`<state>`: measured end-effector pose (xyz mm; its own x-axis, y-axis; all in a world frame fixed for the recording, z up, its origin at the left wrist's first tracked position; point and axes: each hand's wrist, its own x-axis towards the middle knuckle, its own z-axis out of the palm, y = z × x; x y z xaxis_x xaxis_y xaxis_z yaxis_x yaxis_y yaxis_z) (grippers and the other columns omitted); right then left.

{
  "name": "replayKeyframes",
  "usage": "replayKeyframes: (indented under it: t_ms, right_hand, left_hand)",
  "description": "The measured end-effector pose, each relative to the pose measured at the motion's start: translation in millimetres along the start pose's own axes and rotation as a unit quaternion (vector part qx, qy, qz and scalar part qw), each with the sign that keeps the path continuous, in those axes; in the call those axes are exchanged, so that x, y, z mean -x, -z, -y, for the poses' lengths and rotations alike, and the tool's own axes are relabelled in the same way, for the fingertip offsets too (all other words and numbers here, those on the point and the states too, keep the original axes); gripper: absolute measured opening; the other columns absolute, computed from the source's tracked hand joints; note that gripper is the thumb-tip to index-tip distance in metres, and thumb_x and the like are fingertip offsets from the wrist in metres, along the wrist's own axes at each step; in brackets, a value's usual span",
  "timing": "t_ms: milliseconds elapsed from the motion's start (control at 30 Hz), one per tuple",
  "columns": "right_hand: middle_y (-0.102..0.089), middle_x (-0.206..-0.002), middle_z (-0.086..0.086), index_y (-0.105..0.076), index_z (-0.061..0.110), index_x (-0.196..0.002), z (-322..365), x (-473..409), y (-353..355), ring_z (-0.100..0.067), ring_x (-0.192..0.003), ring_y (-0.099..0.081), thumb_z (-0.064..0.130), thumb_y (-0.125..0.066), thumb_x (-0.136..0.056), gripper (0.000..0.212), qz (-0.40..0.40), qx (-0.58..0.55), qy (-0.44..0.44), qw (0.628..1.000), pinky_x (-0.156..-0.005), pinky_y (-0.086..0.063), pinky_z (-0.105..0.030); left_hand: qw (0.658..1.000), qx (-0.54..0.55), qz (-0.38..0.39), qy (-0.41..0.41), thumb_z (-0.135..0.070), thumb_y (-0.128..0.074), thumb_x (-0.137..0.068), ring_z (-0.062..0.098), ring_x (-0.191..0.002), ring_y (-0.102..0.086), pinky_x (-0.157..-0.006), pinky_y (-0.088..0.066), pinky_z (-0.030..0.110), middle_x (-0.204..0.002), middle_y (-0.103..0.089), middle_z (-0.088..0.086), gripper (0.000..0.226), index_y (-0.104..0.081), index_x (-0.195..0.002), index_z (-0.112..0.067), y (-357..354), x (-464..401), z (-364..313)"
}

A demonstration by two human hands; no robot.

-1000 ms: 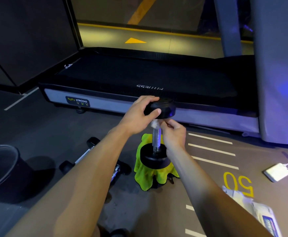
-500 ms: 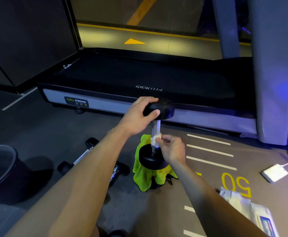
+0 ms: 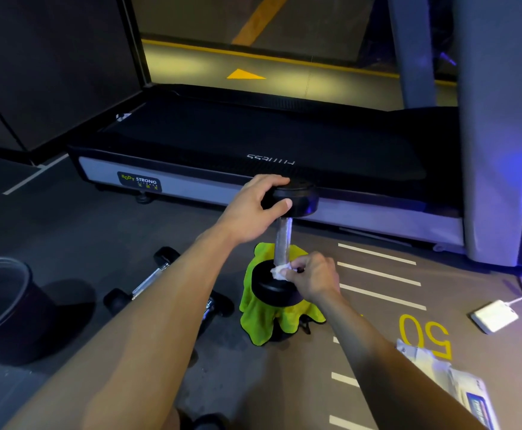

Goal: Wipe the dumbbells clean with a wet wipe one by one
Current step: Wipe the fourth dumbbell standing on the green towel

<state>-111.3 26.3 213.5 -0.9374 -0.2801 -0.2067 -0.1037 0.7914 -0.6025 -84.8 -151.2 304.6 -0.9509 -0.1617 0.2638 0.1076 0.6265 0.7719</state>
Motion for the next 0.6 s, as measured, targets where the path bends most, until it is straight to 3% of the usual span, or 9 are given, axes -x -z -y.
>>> replayKeyframes:
  t_ms: [133, 233, 300, 333, 467, 600]
  right_hand:
    - [-0.075, -0.095, 0.0, -0.074, 0.028, -0.081, 2, -9, 9, -0.021, -0.097, -0.071, 0.028, -0.083, -0.077, 0.01, 0.035, -0.011, -0.019, 0.999, -0.077, -0.049, -0.022]
    - [-0.074, -0.081, 0.005, -0.074, 0.03, -0.073, 10, -9, 12, -0.01, -0.086, -0.069, 0.012, -0.072, -0.084, 0.021, -0.043, -0.097, 0.005, 0.994, -0.081, -0.051, -0.021]
    - [-0.071, -0.063, 0.017, -0.074, 0.027, -0.068, 13, -3, 10, 0.005, -0.068, -0.064, 0.005, -0.064, -0.086, 0.03, -0.085, -0.158, 0.014, 0.984, -0.072, -0.047, -0.008]
    - [-0.069, -0.06, 0.018, -0.074, 0.025, -0.066, 11, -2, 6, 0.003, -0.065, -0.064, 0.003, -0.06, -0.085, 0.032, -0.08, -0.155, 0.022, 0.984, -0.064, -0.043, -0.004]
    - [-0.058, -0.065, -0.005, -0.073, 0.014, -0.073, 6, 1, -6, -0.024, -0.068, -0.047, 0.002, -0.052, -0.083, 0.026, -0.014, -0.082, 0.035, 0.996, -0.056, -0.036, -0.022]
    - [-0.078, -0.079, 0.005, -0.081, 0.024, -0.089, 16, -14, -1, -0.021, -0.084, -0.072, 0.011, -0.059, -0.076, 0.028, 0.012, -0.233, -0.038, 0.972, -0.081, -0.056, -0.029]
  left_hand:
    - [0.999, 0.023, 0.022, 0.002, -0.03, -0.07, -0.096, 0.006, -0.134, -0.048, -0.113, -0.036, 0.025, -0.139, -0.052, -0.014, 0.043, -0.06, -0.138, -0.029, 4, 2, 2]
    - [0.999, 0.04, 0.033, 0.002, -0.028, -0.071, -0.096, 0.005, -0.132, -0.049, -0.112, -0.04, 0.029, -0.137, -0.052, -0.015, 0.042, -0.06, -0.136, -0.03, 9, 2, 5]
    - [0.998, 0.058, 0.031, 0.008, -0.026, -0.072, -0.096, 0.004, -0.13, -0.05, -0.11, -0.044, 0.031, -0.136, -0.052, -0.016, 0.042, -0.061, -0.136, -0.029, 11, 3, 4]
    - [0.997, 0.064, 0.028, 0.012, -0.026, -0.072, -0.096, 0.003, -0.129, -0.051, -0.11, -0.045, 0.032, -0.136, -0.053, -0.017, 0.041, -0.062, -0.136, -0.029, 11, 3, 4]
    - [0.996, 0.078, 0.027, 0.013, -0.023, -0.072, -0.095, 0.003, -0.129, -0.051, -0.114, -0.043, 0.037, -0.135, -0.054, -0.017, 0.039, -0.063, -0.132, -0.03, 8, 1, 3]
    - [0.996, 0.084, 0.034, 0.013, -0.023, -0.073, -0.094, 0.003, -0.129, -0.051, -0.112, -0.045, 0.039, -0.136, -0.054, -0.016, 0.038, -0.064, -0.129, -0.032, 9, 1, 3]
